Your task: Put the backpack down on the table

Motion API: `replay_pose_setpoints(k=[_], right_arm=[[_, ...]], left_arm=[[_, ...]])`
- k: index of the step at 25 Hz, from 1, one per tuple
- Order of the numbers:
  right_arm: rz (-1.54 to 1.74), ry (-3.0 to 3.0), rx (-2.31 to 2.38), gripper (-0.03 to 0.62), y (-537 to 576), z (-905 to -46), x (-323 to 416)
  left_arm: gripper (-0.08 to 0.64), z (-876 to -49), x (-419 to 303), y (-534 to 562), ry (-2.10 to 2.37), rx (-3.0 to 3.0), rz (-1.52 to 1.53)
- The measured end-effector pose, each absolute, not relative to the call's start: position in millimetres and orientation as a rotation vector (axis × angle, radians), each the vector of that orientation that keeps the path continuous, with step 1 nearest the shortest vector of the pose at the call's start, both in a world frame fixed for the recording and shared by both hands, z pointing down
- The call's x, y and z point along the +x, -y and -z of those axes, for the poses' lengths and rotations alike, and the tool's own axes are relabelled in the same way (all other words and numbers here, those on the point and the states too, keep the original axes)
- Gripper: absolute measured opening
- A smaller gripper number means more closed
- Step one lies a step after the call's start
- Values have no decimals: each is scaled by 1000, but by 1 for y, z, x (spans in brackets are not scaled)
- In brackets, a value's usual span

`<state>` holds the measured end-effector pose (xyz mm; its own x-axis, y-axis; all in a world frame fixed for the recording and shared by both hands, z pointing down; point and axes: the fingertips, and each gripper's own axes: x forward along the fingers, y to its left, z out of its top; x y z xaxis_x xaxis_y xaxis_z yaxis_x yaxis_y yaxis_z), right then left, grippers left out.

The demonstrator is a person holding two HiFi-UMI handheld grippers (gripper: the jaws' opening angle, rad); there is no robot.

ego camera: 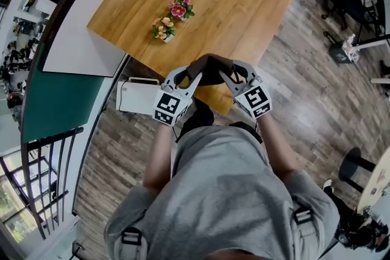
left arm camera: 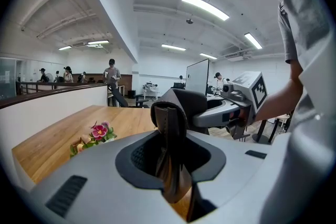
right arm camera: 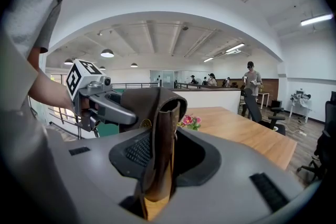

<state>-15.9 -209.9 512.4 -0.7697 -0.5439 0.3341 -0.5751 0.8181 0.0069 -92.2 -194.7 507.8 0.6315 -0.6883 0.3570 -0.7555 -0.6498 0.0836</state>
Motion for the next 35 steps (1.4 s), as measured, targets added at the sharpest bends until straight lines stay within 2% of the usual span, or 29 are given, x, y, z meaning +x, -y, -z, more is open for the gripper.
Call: replay_pose_setpoints(k=[17, 35], right_arm=[[-113, 2613, 960, 115, 227, -518, -51], [-43, 2579, 859, 120, 245, -538, -63]], left_arm=[[107, -515, -123, 216, 1010, 2717, -503], [110, -544, -134, 231, 1038, 2694, -564]])
